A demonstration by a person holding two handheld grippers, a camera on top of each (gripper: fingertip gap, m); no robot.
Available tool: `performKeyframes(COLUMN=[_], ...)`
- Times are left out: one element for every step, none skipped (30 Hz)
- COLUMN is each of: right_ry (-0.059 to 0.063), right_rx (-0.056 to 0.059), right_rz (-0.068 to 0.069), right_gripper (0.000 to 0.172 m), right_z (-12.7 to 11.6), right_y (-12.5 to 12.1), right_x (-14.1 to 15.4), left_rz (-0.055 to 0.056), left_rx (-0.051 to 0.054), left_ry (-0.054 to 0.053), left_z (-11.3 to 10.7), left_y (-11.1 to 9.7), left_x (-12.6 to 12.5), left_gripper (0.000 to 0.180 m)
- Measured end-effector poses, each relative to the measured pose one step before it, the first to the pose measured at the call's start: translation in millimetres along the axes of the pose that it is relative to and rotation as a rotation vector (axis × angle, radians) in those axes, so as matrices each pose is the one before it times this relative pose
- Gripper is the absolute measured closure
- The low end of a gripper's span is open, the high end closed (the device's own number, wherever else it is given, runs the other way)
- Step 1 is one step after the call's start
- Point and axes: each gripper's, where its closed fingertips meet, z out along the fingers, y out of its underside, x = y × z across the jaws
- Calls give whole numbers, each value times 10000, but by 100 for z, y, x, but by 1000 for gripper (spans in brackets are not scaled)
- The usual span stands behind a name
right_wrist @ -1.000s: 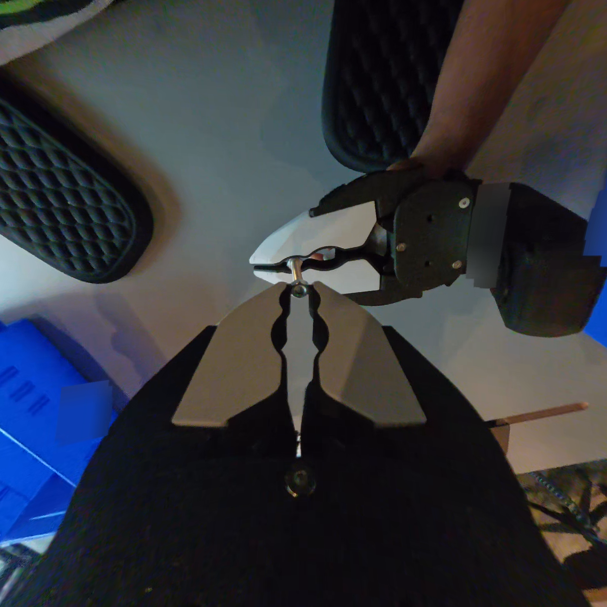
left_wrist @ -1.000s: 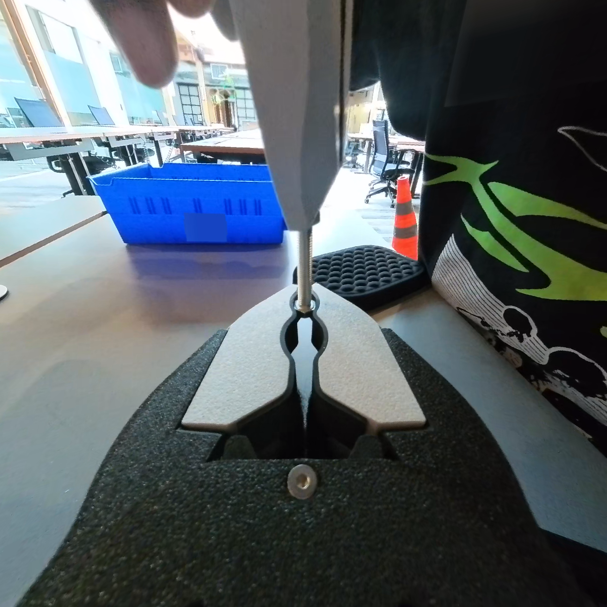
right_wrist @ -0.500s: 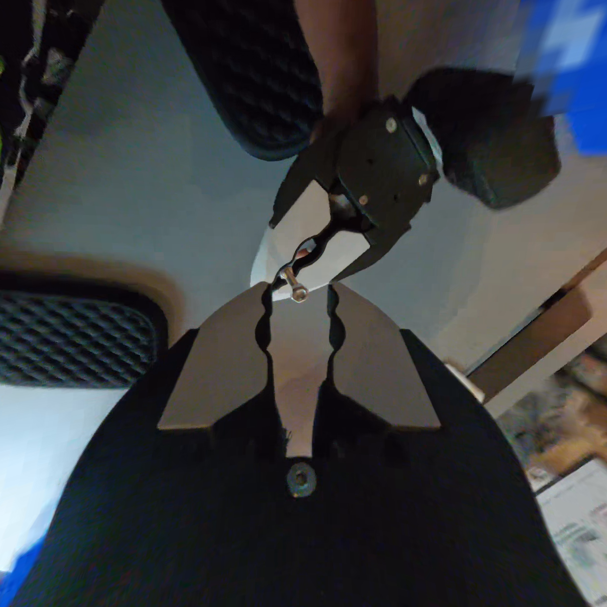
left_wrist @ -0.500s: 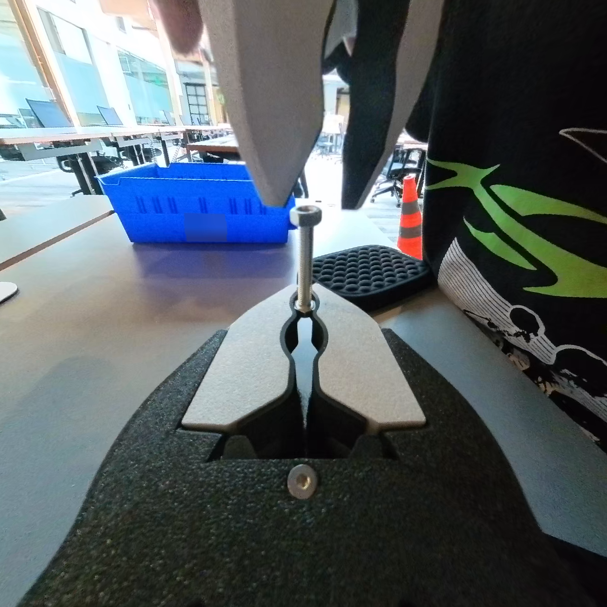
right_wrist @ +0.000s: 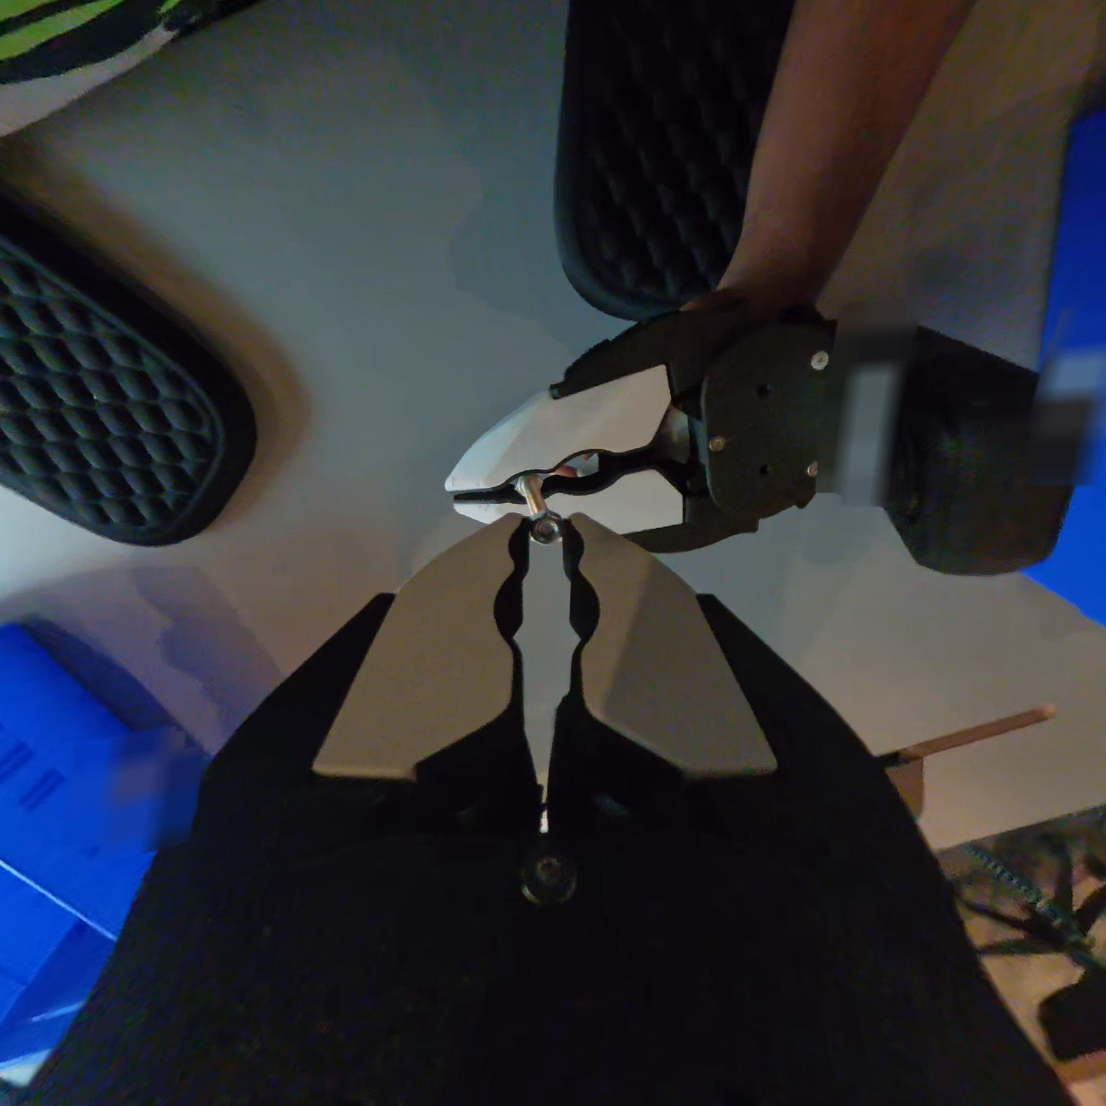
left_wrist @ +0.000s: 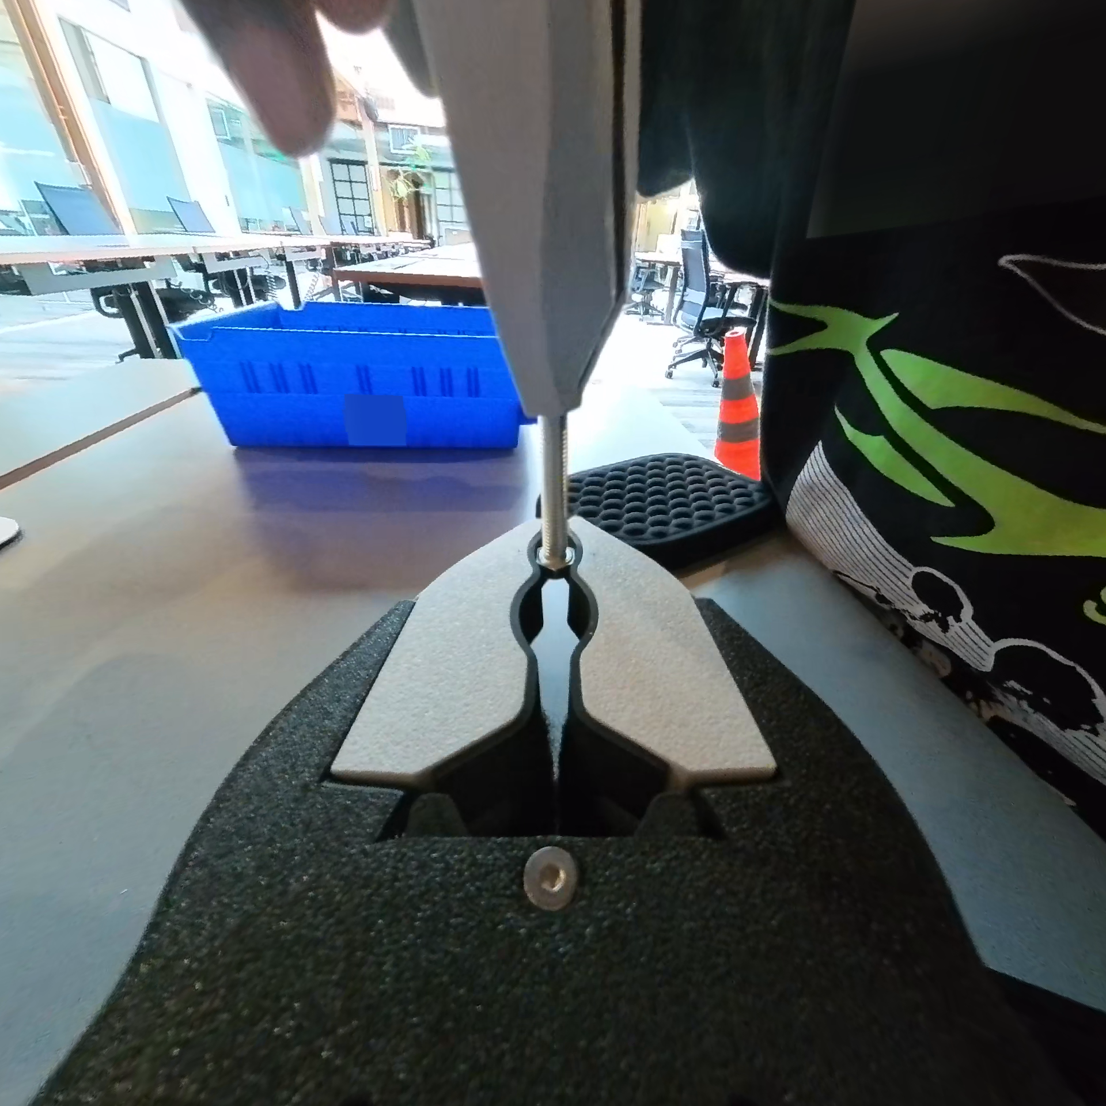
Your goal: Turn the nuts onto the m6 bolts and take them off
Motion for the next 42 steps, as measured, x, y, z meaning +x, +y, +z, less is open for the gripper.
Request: performKeyframes(right_ry=[155,129,152,214,297,257,93,93,190,104,38,71,73,9,-52,-210,-488,-422,-184,-238,-222,-148,-188,-105,-67,18,80,36,91,113,176,211,254,252,160,170,216,178,93,37,-33,-76], right_rx=[-102,-143,-177,-161,-150,-137,-67,-31,-25,8,68,126,131,170,208,190,160,123,35,19,63,113,169,128,35,-84,-127,-86,-121,-100,-87,-107,-138,-143,-74,7,82,65,67,92,174,179], right_rz=[572,825,980,1033,1214,1489,1132,348,-21,-103,-308,-491,-682,-858,-902,-887,-865,-730,-498,-282,-148,-113,-167,-200,-185,-78,134,393,612,742,846,967,1084,1230,1070,519,163,82,-96,-300,-552,-785], right_gripper=[162,162,162,162,162,162,162,162,162,161,150,141,139,139,139,140,140,141,142,143,144,145,148,152,156,162,162,162,162,162,162,162,162,162,162,162,162,162,162,157,147,139], right_z=[-25,-16,-3,-2,21,37,12,3,26,-12,-38,-108,-172,-169,-152,-100,-44,45,109,132,111,74,61,53,70,74,57,-27,-26,-35,3,22,13,-14,-20,0,26,3,-43,-86,-144,-208], right_y=[123,84,37,-29,23,21,40,117,136,19,-81,-152,-99,-116,-141,-95,-41,-32,54,36,-48,-131,-206,-181,-73,109,135,21,50,45,33,53,134,190,158,113,13,-39,-89,-136,-251,-222], right_x=[93,23,-5,-41,23,34,-180,-175,21,57,123,269,333,241,132,-104,-555,-464,-63,-61,19,90,-36,18,32,133,226,124,146,74,39,-4,20,-2,-146,-160,-74,-23,-10,71,83,78], left_rz=[-46,-32,3,29,39,36,45,58,38,-13,-34,-22,8,23,16,-2,-12,-6,3,6,2,-4,-2,-1,0,0,-19,-26,-16,-9,-1,7,15,8,14,48,55,17,-8,-13,-13,7], left_rx=[39,20,6,-8,-21,-23,-43,-73,-56,4,56,45,-2,-26,-12,10,19,10,-3,-5,-2,-4,-3,3,3,-5,-4,24,47,41,11,-23,-33,-21,-31,-58,-56,-21,25,49,21,-13], left_ry=[-51,-49,-63,-50,-63,-86,-28,18,-1,2,7,8,31,36,32,29,35,28,14,24,31,13,14,10,6,6,-23,-26,-39,-48,-39,-38,-52,-61,-28,-10,-3,6,12,3,6,14], left_z=[-34,-27,-1,15,14,17,30,67,52,6,-58,-35,2,23,17,-10,-12,-4,-2,5,7,7,7,2,2,1,4,-21,-37,-38,-6,23,27,27,28,53,52,18,-21,-35,-18,7], left_y=[-44,-29,-7,4,30,22,48,87,63,-7,-73,-49,3,24,16,-14,-24,-14,4,6,2,5,4,-4,-3,7,4,-31,-61,-43,-15,30,33,18,41,66,63,27,-32,-52,-27,17], left_x=[-107,-89,-75,-24,-43,-79,-16,73,32,-11,-18,-18,49,58,46,29,38,21,16,33,44,2,25,14,8,-1,-47,-50,-59,-62,-46,-41,-46,-57,-13,28,53,18,7,-9,-5,24], left_gripper=[179,179,178,179,179,179,178,178,179,178,179,178,178,178,178,178,178,178,178,178,178,178,178,178,178,178,178,179,179,179,179,179,179,179,179,178,178,178,179,179,178,178])
